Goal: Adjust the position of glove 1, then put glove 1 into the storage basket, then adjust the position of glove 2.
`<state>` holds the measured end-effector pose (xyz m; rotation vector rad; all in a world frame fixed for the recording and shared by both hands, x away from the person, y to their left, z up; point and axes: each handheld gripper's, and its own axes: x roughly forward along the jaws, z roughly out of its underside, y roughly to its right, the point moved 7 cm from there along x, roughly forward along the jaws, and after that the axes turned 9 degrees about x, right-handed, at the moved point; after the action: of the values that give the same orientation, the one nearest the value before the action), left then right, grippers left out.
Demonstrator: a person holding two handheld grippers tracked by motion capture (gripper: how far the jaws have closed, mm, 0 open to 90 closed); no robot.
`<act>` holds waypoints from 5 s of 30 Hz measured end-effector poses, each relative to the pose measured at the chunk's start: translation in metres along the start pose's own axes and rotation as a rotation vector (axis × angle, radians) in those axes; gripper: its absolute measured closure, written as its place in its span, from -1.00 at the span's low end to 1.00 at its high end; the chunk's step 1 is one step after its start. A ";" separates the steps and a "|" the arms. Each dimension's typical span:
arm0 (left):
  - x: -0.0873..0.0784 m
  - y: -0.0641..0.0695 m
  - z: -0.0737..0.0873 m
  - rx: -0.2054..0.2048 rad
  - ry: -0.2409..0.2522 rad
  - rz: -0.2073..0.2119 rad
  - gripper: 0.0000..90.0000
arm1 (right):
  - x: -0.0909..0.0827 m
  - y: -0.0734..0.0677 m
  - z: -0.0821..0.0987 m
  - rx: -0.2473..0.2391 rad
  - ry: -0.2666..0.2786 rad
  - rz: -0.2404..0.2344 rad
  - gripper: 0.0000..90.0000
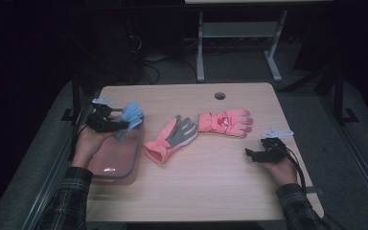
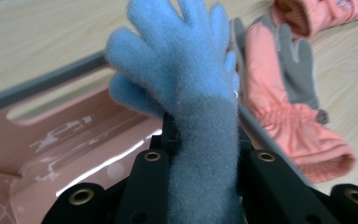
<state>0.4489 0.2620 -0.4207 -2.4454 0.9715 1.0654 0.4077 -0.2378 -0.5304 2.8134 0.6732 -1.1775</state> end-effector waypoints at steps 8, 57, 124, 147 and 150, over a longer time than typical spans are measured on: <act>0.019 -0.008 0.018 -0.026 -0.050 -0.007 0.67 | 0.000 0.000 0.000 0.000 0.000 0.000 -0.59; 0.016 0.004 0.011 -0.017 -0.038 -0.022 -0.63 | 0.000 0.000 0.000 0.000 0.000 0.000 -0.59; 0.086 0.215 0.036 0.253 0.000 0.207 -0.64 | -0.002 -0.005 -0.002 -0.017 0.002 -0.003 -0.48; 0.088 0.181 -0.018 0.183 0.026 0.099 0.99 | -0.002 -0.006 -0.002 -0.011 -0.003 -0.014 -0.50; 0.093 0.170 -0.031 0.171 0.037 0.068 0.99 | -0.003 -0.005 -0.002 -0.008 -0.002 -0.015 -0.50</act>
<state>0.3941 0.0799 -0.4687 -2.3160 1.1164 0.9203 0.4051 -0.2337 -0.5267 2.8052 0.6989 -1.1767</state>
